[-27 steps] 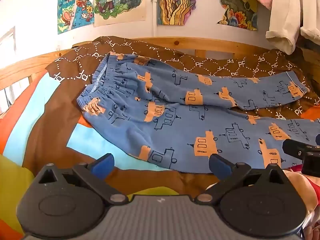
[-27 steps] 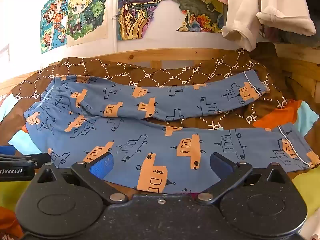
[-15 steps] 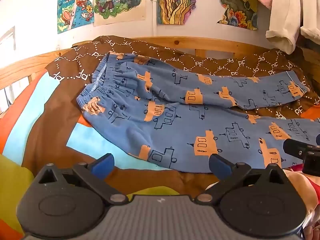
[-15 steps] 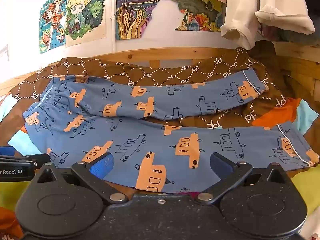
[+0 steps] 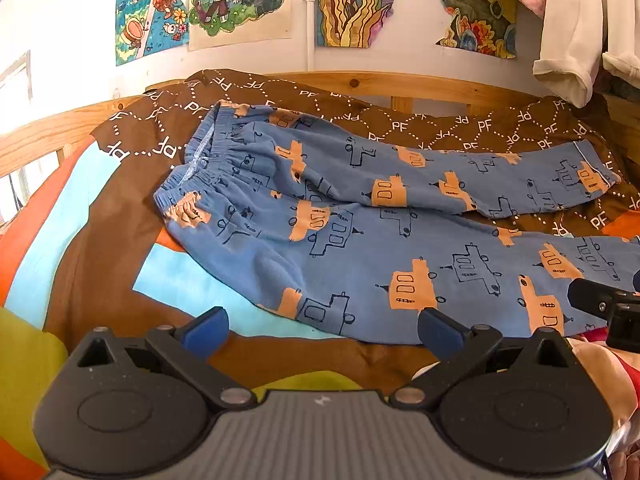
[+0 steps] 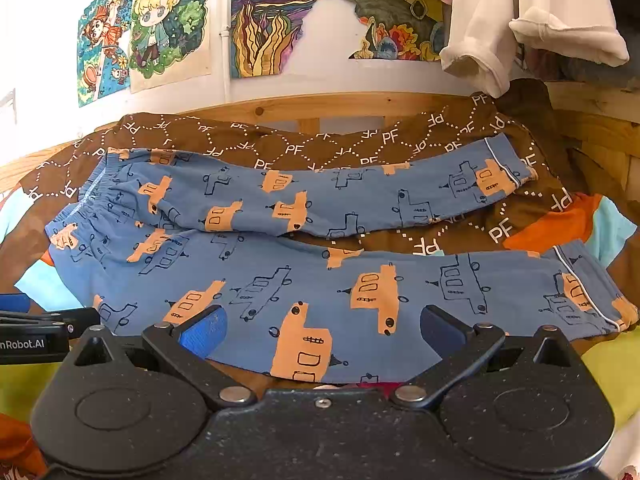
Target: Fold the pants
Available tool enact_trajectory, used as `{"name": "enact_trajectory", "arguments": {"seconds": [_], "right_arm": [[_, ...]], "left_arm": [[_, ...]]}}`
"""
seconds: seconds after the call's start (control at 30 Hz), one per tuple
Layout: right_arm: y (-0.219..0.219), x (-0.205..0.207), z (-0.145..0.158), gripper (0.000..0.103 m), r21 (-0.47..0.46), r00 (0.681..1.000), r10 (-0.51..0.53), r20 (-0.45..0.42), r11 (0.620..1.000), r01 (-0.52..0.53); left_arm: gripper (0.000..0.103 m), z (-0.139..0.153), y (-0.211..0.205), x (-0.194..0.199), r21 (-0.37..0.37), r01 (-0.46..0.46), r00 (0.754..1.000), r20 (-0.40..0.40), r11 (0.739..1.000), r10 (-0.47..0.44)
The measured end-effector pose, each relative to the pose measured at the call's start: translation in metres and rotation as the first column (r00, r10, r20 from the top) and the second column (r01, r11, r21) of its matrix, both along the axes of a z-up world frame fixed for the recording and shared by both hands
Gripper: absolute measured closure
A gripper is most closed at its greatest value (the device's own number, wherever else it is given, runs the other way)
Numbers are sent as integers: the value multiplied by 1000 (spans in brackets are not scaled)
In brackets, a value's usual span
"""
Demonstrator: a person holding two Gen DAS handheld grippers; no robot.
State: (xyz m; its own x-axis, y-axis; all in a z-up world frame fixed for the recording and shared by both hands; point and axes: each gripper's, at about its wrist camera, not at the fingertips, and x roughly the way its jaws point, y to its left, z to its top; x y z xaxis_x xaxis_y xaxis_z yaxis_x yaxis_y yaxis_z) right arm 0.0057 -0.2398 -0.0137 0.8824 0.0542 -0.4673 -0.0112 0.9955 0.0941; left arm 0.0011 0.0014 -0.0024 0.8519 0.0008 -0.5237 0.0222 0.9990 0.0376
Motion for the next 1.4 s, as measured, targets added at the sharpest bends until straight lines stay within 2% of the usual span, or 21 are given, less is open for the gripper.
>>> {"name": "enact_trajectory", "arguments": {"seconds": [1.4], "right_arm": [[-1, 2, -4, 1, 4, 1000, -1, -12, 1000, 1]], "left_arm": [[0, -1, 0, 0, -3, 1, 1000, -1, 1000, -1]]}}
